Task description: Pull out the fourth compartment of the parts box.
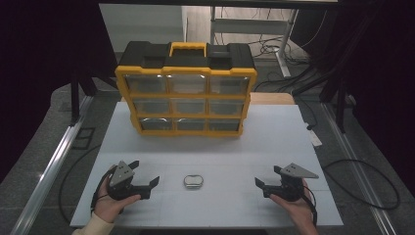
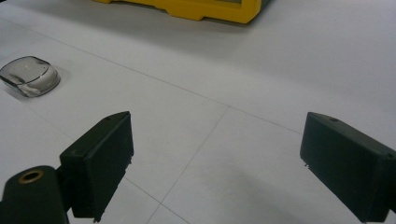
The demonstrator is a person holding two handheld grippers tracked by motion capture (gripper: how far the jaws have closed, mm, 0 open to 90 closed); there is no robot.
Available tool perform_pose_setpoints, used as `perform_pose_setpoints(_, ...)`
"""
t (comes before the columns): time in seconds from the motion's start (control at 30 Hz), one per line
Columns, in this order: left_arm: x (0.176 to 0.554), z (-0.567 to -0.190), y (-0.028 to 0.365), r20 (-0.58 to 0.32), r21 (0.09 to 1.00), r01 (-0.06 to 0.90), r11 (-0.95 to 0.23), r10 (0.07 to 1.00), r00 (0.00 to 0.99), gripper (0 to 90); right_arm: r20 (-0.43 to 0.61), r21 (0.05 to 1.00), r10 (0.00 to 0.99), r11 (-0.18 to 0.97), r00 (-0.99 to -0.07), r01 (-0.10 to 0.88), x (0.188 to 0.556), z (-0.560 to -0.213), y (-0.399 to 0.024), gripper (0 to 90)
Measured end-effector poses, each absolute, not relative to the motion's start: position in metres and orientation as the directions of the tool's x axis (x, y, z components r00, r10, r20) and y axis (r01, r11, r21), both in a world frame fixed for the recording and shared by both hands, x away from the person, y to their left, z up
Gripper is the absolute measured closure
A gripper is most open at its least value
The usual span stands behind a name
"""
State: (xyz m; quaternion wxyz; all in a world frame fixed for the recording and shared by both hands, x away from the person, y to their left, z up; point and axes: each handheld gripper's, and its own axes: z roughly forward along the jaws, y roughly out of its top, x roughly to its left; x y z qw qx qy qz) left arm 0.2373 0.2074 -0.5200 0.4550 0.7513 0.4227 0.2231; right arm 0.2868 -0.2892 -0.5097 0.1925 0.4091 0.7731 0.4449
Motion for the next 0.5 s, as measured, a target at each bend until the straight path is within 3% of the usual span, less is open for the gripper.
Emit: perform_pose_setpoints(0.5,0.2370,-0.5133,0.2102,0.049,0.887,0.358,-0.292,0.830,0.555,6.1,0.061,0.842,0.808,0.273,-0.585,0.465,0.2870,-0.5100,-0.2896,10.4)
